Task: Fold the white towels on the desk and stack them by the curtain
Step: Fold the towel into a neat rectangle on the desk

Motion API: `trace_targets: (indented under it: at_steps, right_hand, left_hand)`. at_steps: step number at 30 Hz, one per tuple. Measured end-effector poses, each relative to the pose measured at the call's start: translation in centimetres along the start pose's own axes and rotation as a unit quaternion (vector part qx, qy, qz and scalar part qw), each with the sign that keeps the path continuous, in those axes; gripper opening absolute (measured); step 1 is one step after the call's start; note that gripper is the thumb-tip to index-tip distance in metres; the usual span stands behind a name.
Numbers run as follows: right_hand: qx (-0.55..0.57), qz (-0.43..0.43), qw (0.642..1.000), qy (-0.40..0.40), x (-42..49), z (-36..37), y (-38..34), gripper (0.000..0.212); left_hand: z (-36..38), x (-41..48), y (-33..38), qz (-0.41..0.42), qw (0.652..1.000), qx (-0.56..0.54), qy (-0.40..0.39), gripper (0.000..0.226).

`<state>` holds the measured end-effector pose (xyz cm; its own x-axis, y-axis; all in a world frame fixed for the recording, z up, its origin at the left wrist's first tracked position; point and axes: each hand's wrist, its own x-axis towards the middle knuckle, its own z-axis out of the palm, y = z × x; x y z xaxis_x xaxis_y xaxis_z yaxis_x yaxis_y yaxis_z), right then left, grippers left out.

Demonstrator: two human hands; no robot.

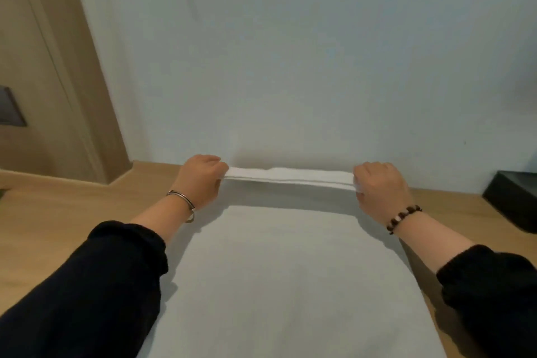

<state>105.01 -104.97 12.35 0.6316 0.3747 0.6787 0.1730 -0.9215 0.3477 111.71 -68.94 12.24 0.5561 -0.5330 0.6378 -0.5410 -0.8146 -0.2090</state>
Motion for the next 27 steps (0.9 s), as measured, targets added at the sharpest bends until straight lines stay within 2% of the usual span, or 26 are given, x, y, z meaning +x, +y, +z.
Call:
trace_targets:
  at_steps: [2,3,5,6,9,12,16,20,23,25,26,27]
  right_hand:
    - [0.026,-0.041,0.998,-0.027,-1.6,-0.2,-0.7,0.024]
    - [0.031,-0.058,0.996,-0.068,-2.2,-0.1,-1.1,0.019]
    - [0.032,-0.063,0.977,-0.203,-2.9,0.3,-1.5,0.005]
    - [0.043,-0.053,0.965,-0.252,-3.0,0.4,-1.5,0.011]
    - [0.060,-0.037,0.949,-0.307,-3.2,0.3,-1.6,0.019]
    - [0.047,-0.019,0.935,-0.350,-3.3,-0.3,-1.7,0.023]
    - [-0.034,0.031,0.903,-0.427,-1.8,-2.1,-2.8,0.026]
    - [-0.124,-0.001,0.855,-0.504,0.4,-4.2,-5.3,0.026]
    - [-0.150,-0.035,0.817,-0.556,1.6,-5.6,-7.5,0.022]
    - [-0.140,-0.040,0.821,-0.552,2.1,-6.0,-8.4,0.012]
    - [-0.123,-0.037,0.838,-0.531,2.2,-6.0,-8.7,0.012]
    - [-0.099,-0.029,0.859,-0.502,2.2,-5.9,-9.0,0.017]
  left_hand:
    - [-0.1,-1.7,-0.2,0.074,0.997,0.031,-0.022,0.025]
    - [-0.2,-2.3,-0.3,0.101,0.993,0.042,-0.035,0.023]
    - [0.2,-3.3,-0.3,0.108,0.989,0.057,-0.087,0.022]
    - [0.6,-3.6,-0.3,0.083,0.986,0.060,-0.133,0.022]
    - [1.2,-4.8,-0.3,-0.069,0.954,0.008,-0.293,0.041]
    - [1.1,-5.2,0.6,-0.113,0.952,-0.004,-0.285,0.040]
    - [-1.4,-6.4,3.0,-0.120,0.952,0.027,-0.280,0.031]
    - [-3.8,-8.2,5.7,-0.047,0.964,0.050,-0.257,0.020]
    - [-5.4,-8.7,6.5,-0.013,0.956,0.082,-0.281,0.022]
    - [-6.2,-8.7,6.7,0.015,0.966,0.095,-0.241,0.019]
    - [-6.9,-8.7,6.9,0.032,0.975,0.085,-0.204,0.011]
    - [-7.5,-8.7,6.9,0.036,0.986,0.057,-0.154,0.013]
